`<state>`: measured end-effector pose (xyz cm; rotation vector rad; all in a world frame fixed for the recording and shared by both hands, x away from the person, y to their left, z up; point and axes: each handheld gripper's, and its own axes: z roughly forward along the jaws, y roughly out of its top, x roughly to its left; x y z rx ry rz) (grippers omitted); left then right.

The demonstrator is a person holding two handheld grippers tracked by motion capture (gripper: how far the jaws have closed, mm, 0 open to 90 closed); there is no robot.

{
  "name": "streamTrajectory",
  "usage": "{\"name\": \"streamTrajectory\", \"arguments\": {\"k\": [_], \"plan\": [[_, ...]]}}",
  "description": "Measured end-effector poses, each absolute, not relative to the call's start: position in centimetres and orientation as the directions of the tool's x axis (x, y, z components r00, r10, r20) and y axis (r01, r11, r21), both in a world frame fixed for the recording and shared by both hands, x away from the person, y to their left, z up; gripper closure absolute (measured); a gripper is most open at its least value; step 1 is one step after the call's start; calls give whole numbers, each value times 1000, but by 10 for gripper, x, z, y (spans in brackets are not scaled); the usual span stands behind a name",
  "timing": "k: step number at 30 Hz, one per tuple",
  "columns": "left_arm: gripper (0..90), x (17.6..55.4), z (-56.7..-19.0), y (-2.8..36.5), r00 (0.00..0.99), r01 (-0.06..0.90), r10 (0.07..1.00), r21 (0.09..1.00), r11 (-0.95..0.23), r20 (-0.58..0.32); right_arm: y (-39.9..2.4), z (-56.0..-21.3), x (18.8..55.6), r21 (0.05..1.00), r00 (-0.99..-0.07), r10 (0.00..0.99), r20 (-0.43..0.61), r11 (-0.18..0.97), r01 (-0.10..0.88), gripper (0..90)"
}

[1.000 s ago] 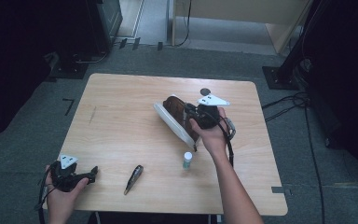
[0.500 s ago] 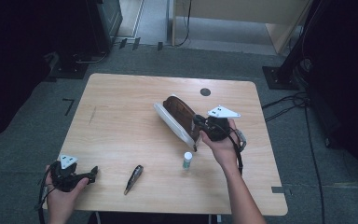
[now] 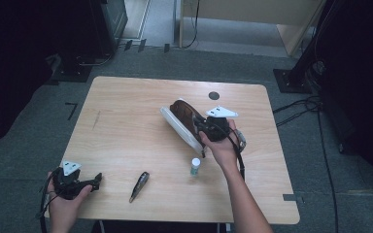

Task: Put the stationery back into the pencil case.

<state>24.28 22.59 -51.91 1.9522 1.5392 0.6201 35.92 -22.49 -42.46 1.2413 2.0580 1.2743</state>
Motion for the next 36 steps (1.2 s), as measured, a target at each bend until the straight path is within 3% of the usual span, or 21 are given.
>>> {"name": "streamTrajectory", "arguments": {"k": [11,27,36], "plan": [[0,243,-519,226,229,708,973,685,-174,9,-231,-415,348,882,-517,845,135,135,451,702],[0,243,-519,226,229,708,973,684,-174,10,-255,-418,286,878,-529,821,214,76,473,413],[0,243,-519,226,230,708,973,684,-174,10,-259,-426,258,877,-534,812,235,60,477,395]]}}
